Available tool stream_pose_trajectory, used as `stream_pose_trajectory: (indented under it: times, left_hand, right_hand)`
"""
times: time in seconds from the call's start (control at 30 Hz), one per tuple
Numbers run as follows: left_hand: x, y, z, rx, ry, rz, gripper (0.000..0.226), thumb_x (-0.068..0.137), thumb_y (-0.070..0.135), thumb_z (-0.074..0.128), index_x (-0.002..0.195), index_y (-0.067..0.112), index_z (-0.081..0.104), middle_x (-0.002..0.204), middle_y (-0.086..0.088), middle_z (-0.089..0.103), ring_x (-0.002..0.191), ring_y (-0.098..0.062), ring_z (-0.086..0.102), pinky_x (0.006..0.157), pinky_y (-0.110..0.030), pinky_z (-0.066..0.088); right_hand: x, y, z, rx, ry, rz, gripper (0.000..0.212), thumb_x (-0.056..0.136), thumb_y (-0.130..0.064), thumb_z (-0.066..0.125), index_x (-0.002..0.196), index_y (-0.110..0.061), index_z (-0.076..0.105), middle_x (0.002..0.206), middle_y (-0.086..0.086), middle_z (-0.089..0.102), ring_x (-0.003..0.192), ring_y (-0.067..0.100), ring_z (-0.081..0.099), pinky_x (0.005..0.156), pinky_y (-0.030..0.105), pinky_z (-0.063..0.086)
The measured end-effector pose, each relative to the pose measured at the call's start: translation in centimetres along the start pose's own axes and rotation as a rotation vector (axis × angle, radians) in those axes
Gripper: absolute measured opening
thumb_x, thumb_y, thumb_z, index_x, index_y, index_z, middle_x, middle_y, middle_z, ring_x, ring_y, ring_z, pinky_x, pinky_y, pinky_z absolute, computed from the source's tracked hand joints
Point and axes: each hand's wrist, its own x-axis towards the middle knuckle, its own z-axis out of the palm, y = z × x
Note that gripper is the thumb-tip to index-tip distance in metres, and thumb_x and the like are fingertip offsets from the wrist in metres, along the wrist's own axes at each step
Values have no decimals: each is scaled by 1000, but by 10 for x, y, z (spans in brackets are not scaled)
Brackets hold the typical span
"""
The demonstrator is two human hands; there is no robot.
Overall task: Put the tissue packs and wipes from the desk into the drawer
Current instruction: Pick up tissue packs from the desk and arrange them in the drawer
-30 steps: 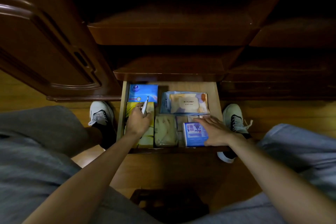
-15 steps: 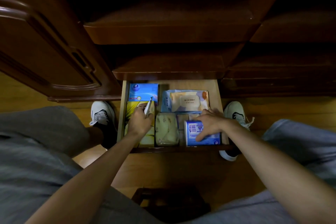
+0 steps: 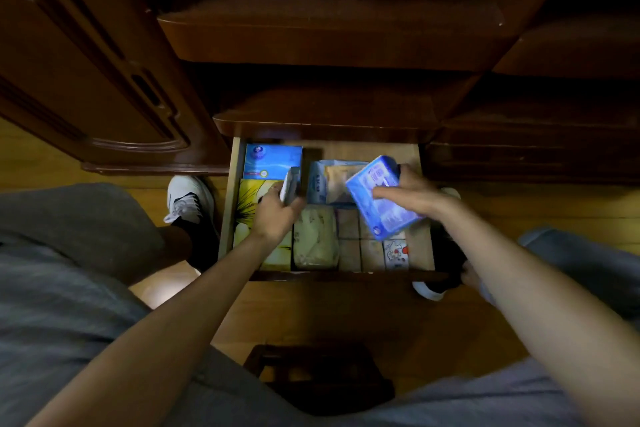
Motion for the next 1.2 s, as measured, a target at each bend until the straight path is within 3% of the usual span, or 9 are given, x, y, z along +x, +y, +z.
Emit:
stream_pose_trajectory:
  times: [0.1,0.27,0.37,0.47,0.53,0.77,1.0,1.13,1.2]
  left_hand:
    - [-9,25,20,-316,-223,-178,61,71,57,80,115,17,66,98,-1,77,90,-18,74,75,-36,58]
    - [-10,28,27,-496,-339,-251,60,81,51,74,123,8,65,108,-7,76,99,-23,73,83,-35,56]
    - [-9,29,33,-567,-502,-235,62,85,58,65,129,15,64,122,-8,71,113,-29,67,99,-47,47]
    - [-13,37,52,-526,-441,-225,50,88,52,66,120,14,67,112,-8,75,101,-25,73,83,-39,58]
    - [-9,36,56,-469,-283,-222,30,92,44,66,106,18,66,93,-2,78,83,-19,76,65,-33,60]
    - [8,11,22,-434,85,-380,20,92,31,63,100,13,59,92,-13,67,94,-37,67,90,-53,55]
    - [3,-2,15,-393,65,-339,13,93,29,64,89,20,55,81,-6,68,58,-16,69,52,-28,50]
    - [5,-2,14,-371,58,-328,13,92,30,64,88,24,54,83,-4,67,71,-18,66,53,-28,47]
    - [7,-5,14,-369,71,-321,11,92,27,64,87,24,55,83,-4,67,73,-20,66,56,-29,49]
  right_hand:
    - [-21,-18,26,209,-4,-42,71,66,-48,77,126,-17,56,120,6,67,102,24,68,85,42,58]
    - [-57,-34,31,519,-234,-105,51,78,-48,70,127,-44,56,125,-4,64,108,12,64,80,29,52]
    - [-61,-20,20,601,-215,-144,66,77,-48,80,134,-56,47,134,-8,58,113,14,65,89,33,54]
    - [-58,-12,16,677,-199,-116,98,71,-39,87,150,-50,29,141,-10,53,112,15,68,87,33,59]
    - [-54,-7,11,474,-78,-101,104,72,-39,84,153,-46,20,142,-7,49,117,16,63,88,34,59]
    - [-43,19,29,-415,168,-20,98,69,-61,79,142,-30,22,130,18,41,105,40,57,68,34,46]
    - [-32,27,64,-849,186,-28,106,68,-84,62,142,-13,37,139,23,39,127,39,39,104,45,36]
    - [-28,36,68,-1175,205,-107,116,74,-93,32,151,-6,37,163,25,15,151,44,3,119,59,-9]
    - [-25,41,67,-1168,159,-100,117,76,-91,29,154,-4,32,166,25,7,152,42,-7,119,60,-14]
